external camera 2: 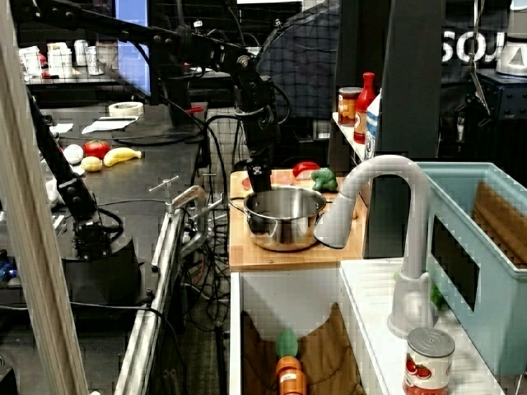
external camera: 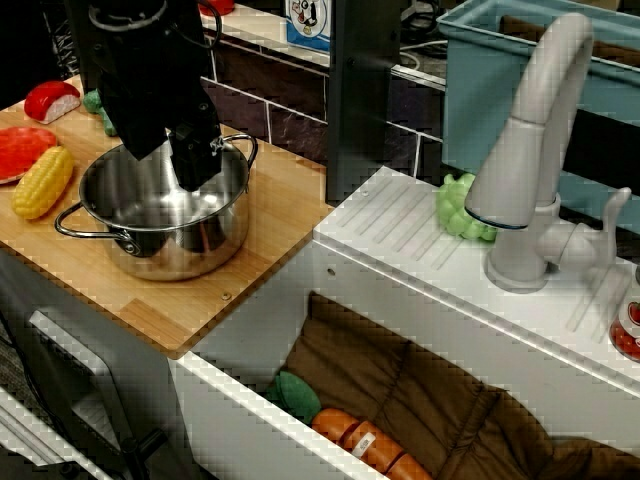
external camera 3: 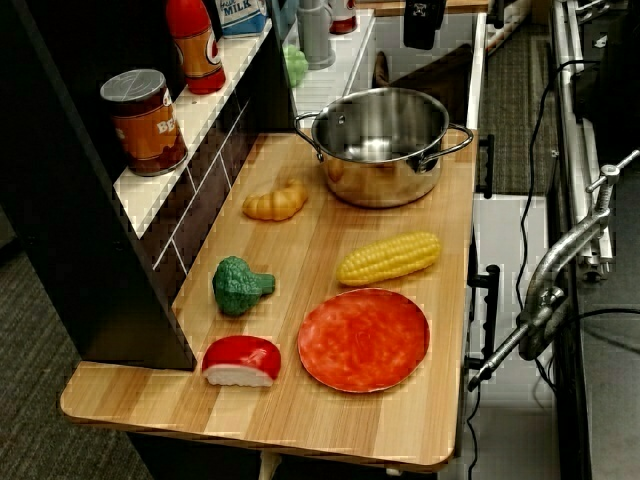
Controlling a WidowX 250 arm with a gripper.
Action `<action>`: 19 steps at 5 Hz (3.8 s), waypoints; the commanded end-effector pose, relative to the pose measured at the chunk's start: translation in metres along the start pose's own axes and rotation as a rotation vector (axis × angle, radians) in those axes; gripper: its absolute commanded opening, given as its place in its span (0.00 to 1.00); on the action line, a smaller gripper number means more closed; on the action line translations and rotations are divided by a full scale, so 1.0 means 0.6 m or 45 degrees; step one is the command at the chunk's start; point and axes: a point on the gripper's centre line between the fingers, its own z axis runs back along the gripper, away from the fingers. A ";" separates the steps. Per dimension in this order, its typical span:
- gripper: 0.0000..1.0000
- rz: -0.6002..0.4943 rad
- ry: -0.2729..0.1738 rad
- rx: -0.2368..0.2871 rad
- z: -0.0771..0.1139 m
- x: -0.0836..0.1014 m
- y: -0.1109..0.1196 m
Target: Lift pot
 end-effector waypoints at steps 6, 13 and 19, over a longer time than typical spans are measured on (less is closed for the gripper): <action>1.00 0.017 -0.007 0.073 -0.086 0.078 0.023; 0.00 -0.030 -0.135 0.021 -0.091 0.001 0.034; 0.00 -0.064 -0.154 -0.305 0.186 0.115 0.075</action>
